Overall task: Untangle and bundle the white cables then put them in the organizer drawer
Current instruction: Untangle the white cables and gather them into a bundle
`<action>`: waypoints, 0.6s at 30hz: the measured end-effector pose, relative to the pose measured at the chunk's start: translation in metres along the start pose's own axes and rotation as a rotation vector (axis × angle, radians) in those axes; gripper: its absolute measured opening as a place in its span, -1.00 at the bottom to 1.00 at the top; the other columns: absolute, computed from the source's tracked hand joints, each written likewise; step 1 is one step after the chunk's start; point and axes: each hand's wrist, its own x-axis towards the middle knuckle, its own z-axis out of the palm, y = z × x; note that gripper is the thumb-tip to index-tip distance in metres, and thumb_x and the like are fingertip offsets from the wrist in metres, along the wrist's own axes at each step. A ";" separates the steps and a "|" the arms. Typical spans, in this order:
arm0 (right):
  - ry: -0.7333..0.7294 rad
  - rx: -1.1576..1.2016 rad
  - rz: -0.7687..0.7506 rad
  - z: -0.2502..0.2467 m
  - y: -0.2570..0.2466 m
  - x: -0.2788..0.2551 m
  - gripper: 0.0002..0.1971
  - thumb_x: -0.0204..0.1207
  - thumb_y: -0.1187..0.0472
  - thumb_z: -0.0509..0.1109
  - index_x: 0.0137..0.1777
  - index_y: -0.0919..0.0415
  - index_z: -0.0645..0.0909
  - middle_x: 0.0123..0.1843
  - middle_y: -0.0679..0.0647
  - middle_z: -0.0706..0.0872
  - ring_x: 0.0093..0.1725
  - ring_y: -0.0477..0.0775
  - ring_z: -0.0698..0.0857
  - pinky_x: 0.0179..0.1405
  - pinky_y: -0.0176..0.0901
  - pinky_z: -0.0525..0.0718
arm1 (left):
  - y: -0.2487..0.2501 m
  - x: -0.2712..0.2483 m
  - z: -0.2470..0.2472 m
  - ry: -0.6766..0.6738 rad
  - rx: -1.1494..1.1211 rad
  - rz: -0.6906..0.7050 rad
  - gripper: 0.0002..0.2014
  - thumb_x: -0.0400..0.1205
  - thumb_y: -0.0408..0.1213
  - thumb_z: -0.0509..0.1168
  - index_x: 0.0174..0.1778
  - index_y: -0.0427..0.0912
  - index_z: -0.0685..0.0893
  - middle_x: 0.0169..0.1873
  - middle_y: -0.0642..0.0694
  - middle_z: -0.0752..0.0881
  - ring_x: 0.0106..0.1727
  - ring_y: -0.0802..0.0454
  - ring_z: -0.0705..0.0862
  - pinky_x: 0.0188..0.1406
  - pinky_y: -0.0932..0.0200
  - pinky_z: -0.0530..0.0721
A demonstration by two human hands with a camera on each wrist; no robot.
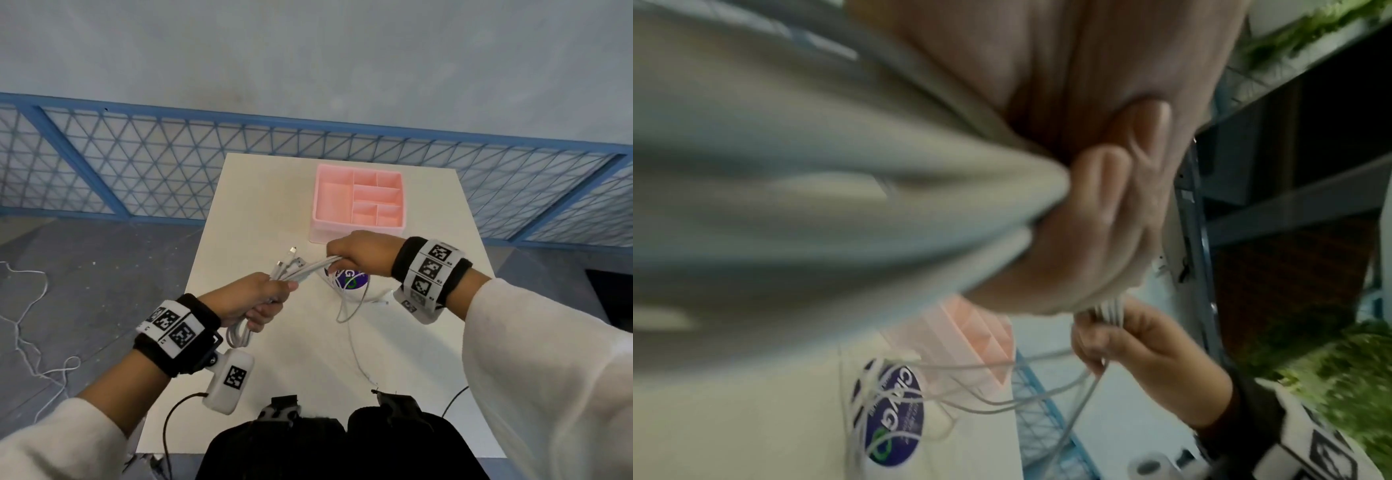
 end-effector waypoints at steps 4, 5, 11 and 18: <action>0.066 0.103 0.200 -0.009 0.039 -0.015 -0.70 0.62 -0.04 0.16 -0.03 0.22 0.52 -0.17 0.20 0.65 -0.16 0.23 0.59 -0.09 0.01 0.54 | -0.013 -0.014 -0.032 0.100 -0.043 0.030 -0.47 0.19 0.23 0.51 -0.60 -0.02 0.34 -0.72 0.05 0.21 -0.74 0.17 0.12 -0.70 0.39 0.17; 0.092 0.142 0.216 -0.007 0.041 -0.015 -0.68 0.63 -0.03 0.15 0.00 0.25 0.52 -0.16 0.20 0.64 -0.17 0.20 0.58 -0.10 0.01 0.54 | -0.016 -0.014 -0.035 0.160 -0.066 0.041 -0.48 0.23 0.22 0.49 -0.61 -0.02 0.33 -0.71 0.05 0.21 -0.73 0.17 0.12 -0.70 0.38 0.19; 0.438 0.754 0.318 0.042 -0.006 0.013 -0.70 0.66 0.17 0.02 -0.28 0.02 0.46 -0.44 0.02 0.40 -0.46 0.01 0.36 -0.40 -0.15 0.34 | -0.018 0.024 -0.006 0.470 -0.309 0.161 -0.56 0.63 0.05 0.21 -0.50 -0.02 0.26 -0.69 0.06 0.24 -0.69 0.14 0.20 -0.66 0.34 0.27; 0.519 0.400 0.245 0.072 -0.057 0.023 -0.66 0.67 0.13 0.01 0.40 0.07 0.41 0.03 0.22 0.73 -0.04 0.25 0.69 -0.03 0.04 0.64 | -0.004 0.048 0.028 0.399 -0.362 0.229 -0.53 0.51 0.32 0.14 -0.32 -0.06 0.37 -0.54 0.01 0.30 -0.60 0.13 0.28 -0.60 0.29 0.38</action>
